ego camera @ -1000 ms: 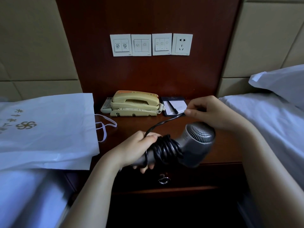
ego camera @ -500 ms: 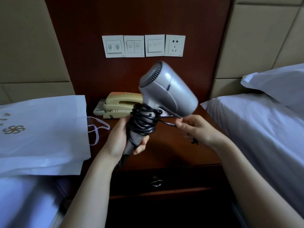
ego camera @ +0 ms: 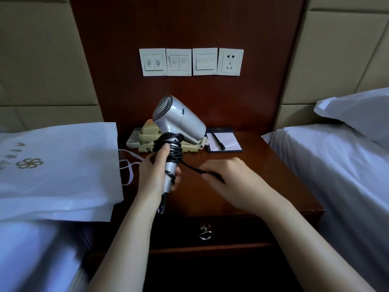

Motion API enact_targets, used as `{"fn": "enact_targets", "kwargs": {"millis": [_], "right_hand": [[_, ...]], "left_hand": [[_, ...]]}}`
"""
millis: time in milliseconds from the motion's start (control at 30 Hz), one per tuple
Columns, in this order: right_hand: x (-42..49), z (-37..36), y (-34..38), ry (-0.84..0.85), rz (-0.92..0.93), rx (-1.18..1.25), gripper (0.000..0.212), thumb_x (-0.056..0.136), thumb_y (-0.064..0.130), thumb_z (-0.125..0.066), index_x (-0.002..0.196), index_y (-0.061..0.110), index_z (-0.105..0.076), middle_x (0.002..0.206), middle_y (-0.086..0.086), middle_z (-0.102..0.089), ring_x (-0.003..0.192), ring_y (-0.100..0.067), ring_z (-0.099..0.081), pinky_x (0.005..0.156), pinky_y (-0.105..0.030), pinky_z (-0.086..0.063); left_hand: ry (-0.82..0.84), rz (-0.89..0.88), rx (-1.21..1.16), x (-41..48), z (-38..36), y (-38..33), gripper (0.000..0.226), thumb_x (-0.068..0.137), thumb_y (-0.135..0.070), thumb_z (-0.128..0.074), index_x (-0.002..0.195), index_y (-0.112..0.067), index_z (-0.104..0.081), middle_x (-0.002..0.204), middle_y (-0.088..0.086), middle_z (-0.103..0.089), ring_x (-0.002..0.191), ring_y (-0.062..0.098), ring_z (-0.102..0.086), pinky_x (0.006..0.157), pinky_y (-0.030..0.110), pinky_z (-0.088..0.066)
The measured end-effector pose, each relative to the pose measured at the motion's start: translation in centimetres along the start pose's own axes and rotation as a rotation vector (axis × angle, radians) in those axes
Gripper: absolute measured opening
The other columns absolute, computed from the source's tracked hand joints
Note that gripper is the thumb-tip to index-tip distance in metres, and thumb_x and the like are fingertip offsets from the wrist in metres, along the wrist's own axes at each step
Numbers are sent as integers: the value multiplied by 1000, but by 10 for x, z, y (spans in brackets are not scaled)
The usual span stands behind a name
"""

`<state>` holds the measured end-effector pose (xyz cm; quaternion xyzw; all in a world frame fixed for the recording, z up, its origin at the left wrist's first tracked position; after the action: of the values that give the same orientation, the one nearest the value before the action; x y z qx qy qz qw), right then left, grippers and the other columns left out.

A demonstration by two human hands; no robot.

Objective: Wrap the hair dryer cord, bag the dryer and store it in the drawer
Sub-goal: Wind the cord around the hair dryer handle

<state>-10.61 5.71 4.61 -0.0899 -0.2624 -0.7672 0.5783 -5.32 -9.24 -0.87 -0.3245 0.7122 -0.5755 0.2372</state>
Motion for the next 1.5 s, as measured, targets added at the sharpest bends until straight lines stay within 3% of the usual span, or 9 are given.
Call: {"fn": "enact_targets", "kwargs": {"millis": [167, 333, 433, 600, 800, 933, 1033, 1200, 1500], "right_hand": [[-4, 13, 20, -104, 68, 178, 6, 85, 16, -60, 88, 20, -63, 75, 2, -65, 62, -11, -54, 60, -32, -47], [-6, 14, 19, -64, 25, 724, 20, 84, 2, -65, 99, 16, -64, 78, 14, -67, 67, -13, -69, 64, -19, -51], [-3, 13, 15, -131, 37, 736, 7, 87, 16, -60, 93, 19, -64, 69, 10, -63, 59, -7, -59, 59, -18, -45], [1, 14, 6, -209, 23, 762, 23, 93, 19, -46, 88, 3, -62, 82, -5, -64, 80, -11, -57, 73, -21, -44], [1, -3, 3, -98, -48, 790, 42, 97, 28, -33, 75, 0, -55, 52, 7, -39, 48, -6, -34, 50, -19, -30], [1, -5, 6, -68, -47, 875, 17, 95, 21, -43, 80, 15, -49, 53, 15, -48, 48, 1, -40, 52, -10, -32], [-4, -10, 7, 8, -38, 890, 16, 90, 22, -54, 77, 13, -52, 58, 11, -55, 54, -3, -50, 55, -13, -39], [-13, -8, 11, 40, -12, 739, 15, 83, 22, -65, 75, 10, -60, 71, 6, -59, 69, -3, -53, 67, -20, -41], [-16, -4, 8, 22, -34, 727, 25, 78, 31, -63, 68, 8, -62, 65, 4, -58, 67, -5, -48, 65, -18, -35]], "left_hand": [[3, 104, -78, 0, 1, 9, 42, 91, -39, -50, 104, 0, -60, 59, 10, -62, 32, 17, -47, 35, 19, -37], [73, 253, -205, -1, -5, 21, 42, 89, -44, -47, 96, -4, -59, 55, 4, -62, 37, 14, -54, 33, 18, -38], [90, 284, -232, -2, -11, 23, 42, 92, -45, -44, 96, -6, -60, 65, 8, -66, 46, 14, -63, 35, 17, -42], [122, 305, -286, -11, -25, 30, 46, 91, -48, -44, 110, -9, -61, 88, 9, -69, 69, 19, -66, 63, 29, -52], [132, 306, -367, -23, -36, 27, 41, 92, -45, -42, 96, -10, -62, 79, 10, -70, 72, 20, -64, 73, 32, -47], [141, 377, -425, -31, -46, 30, 46, 91, -44, -45, 119, -9, -58, 112, 15, -65, 103, 26, -61, 101, 42, -44], [179, 389, -440, -33, -52, 31, 52, 92, -46, -44, 122, -6, -55, 97, 16, -66, 88, 24, -65, 80, 37, -52], [220, 283, -476, -33, -53, 24, 49, 91, -50, -44, 91, -4, -61, 79, 10, -59, 64, 19, -63, 49, 23, -55], [239, 173, -509, -30, -49, 13, 71, 65, -58, -68, 113, -7, -57, 88, 12, -59, 77, 23, -60, 79, 41, -56]]}}
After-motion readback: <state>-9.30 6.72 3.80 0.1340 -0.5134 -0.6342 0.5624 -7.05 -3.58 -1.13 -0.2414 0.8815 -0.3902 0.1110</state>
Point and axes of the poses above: each hand's wrist, its own x-axis towards the middle knuckle, its own z-axis out of the back of the hand, y = z × x, the point moved 8 cm from there along x, towards the middle knuckle
